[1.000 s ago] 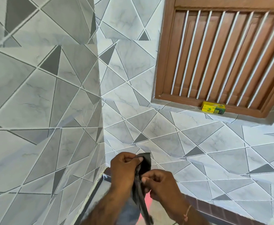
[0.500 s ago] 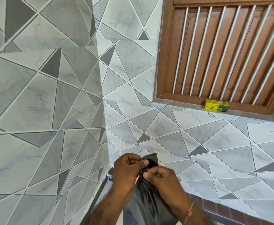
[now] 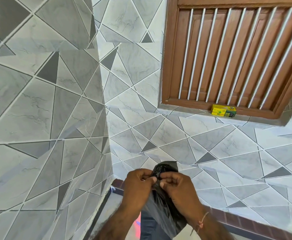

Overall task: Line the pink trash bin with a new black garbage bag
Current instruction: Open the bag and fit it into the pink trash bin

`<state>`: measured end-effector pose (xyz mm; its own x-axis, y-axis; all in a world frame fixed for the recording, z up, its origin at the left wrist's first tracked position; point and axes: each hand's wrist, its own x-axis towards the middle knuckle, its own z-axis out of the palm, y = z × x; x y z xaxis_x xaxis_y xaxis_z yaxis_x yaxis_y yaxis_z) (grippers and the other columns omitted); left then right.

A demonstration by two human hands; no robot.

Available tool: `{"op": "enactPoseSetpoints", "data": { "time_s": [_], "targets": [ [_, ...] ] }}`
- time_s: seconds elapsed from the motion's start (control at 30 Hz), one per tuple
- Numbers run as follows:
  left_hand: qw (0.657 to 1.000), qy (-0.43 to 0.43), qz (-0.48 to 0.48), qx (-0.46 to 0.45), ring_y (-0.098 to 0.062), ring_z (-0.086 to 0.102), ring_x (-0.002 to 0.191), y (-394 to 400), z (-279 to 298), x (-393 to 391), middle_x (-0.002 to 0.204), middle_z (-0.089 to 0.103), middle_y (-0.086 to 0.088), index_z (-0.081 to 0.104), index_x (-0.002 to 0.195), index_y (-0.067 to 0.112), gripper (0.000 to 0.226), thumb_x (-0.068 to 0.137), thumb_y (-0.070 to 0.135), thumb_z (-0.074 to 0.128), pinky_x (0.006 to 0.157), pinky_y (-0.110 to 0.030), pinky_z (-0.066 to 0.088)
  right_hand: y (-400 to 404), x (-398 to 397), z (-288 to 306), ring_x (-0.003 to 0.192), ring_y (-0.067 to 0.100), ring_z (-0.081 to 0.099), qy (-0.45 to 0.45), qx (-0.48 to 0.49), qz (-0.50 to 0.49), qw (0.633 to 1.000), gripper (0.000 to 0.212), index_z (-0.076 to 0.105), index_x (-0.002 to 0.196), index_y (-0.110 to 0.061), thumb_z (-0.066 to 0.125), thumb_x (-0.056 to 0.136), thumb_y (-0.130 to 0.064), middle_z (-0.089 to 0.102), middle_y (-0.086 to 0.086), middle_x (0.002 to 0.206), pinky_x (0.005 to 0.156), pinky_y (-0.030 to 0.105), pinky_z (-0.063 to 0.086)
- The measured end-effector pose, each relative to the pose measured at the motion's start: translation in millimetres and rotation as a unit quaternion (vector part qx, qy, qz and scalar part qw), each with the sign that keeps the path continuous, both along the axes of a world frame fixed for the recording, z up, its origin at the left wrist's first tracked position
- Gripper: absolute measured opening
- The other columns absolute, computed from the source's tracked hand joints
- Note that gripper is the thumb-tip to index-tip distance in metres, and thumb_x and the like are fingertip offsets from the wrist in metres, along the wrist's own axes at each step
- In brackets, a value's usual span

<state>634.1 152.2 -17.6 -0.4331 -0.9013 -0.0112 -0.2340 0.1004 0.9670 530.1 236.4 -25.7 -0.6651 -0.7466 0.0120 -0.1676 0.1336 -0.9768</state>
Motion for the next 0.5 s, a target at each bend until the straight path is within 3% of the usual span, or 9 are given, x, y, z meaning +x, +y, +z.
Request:
{"op": "enactPoseSetpoints", "data": {
  "time_s": [0.13,0.2,0.27,0.3,0.37,0.43,0.5],
  "targets": [
    [0.999,-0.006,0.036,-0.017,-0.011,0.068,0.076,0.7,-2.0,2.9,0.076,0.073,0.011,0.074,0.075,0.022,0.016,0.08,0.007,0.069,0.075,-0.035,0.059,7.2,-3.2,-2.2,0.057,0.009,0.062,-0.058,0.009,-0.035,0.998,0.021,0.077,0.08,-0.018,0.066,0.084,-0.001,0.074,0.004,0.07,0.057,0.022,0.051],
    [1.0,-0.01,0.023,-0.005,-0.014,0.068,0.077,0.8,-2.3,2.4,0.078,0.073,0.007,0.073,0.078,0.02,0.013,0.081,0.008,0.068,0.073,-0.03,0.058,9.8,-2.0,-0.1,0.061,0.01,0.065,-0.069,0.017,-0.007,0.997,0.007,0.079,0.081,-0.02,0.073,0.083,-0.017,0.075,0.001,0.071,0.061,0.024,0.054],
    [0.999,-0.018,-0.026,0.003,-0.016,0.069,0.077,4.2,-1.2,1.4,0.079,0.073,0.002,0.073,0.08,0.017,0.011,0.082,0.008,0.068,0.07,-0.025,0.058,9.9,2.8,1.2,0.072,0.016,0.071,-0.094,0.015,0.032,0.995,0.009,0.079,0.086,-0.022,0.074,0.082,-0.028,0.078,0.003,0.08,0.072,0.032,0.058],
    [0.998,-0.025,-0.055,0.002,-0.016,0.07,0.077,6.8,-0.6,1.2,0.08,0.074,0.0,0.074,0.082,0.015,0.013,0.081,0.005,0.066,0.069,-0.022,0.057,8.9,5.5,2.2,0.073,0.02,0.071,-0.108,0.006,0.031,0.994,0.009,0.08,0.085,-0.021,0.073,0.083,-0.026,0.078,0.007,0.081,0.073,0.035,0.058],
    [0.995,-0.055,-0.088,-0.009,-0.013,0.07,0.078,11.4,-0.4,-0.2,0.082,0.074,0.002,0.073,0.087,0.015,0.021,0.081,-0.002,0.063,0.062,-0.008,0.051,5.5,6.0,0.5,0.059,0.018,0.063,-0.124,-0.015,-0.004,0.992,0.011,0.079,0.076,-0.014,0.071,0.084,-0.014,0.074,0.014,0.069,0.06,0.03,0.052],
    [0.992,-0.091,-0.084,-0.038,-0.006,0.066,0.076,14.3,-0.7,-1.3,0.082,0.069,0.012,0.07,0.089,0.02,0.026,0.083,-0.003,0.061,0.055,0.002,0.042,5.7,2.9,-0.7,0.046,0.011,0.054,-0.116,-0.012,-0.042,0.992,0.021,0.076,0.065,-0.012,0.069,0.083,-0.004,0.066,0.007,0.053,0.047,0.022,0.045],
    [0.989,-0.111,-0.079,-0.063,-0.004,0.062,0.075,13.8,-1.5,-0.3,0.086,0.065,0.014,0.066,0.096,0.025,0.031,0.086,-0.003,0.057,0.052,0.005,0.037,8.1,-1.1,-1.7,0.046,0.011,0.054,-0.08,0.013,-0.052,0.995,0.024,0.074,0.063,-0.017,0.069,0.082,-0.004,0.064,0.001,0.05,0.045,0.021,0.043]
  ]
}}
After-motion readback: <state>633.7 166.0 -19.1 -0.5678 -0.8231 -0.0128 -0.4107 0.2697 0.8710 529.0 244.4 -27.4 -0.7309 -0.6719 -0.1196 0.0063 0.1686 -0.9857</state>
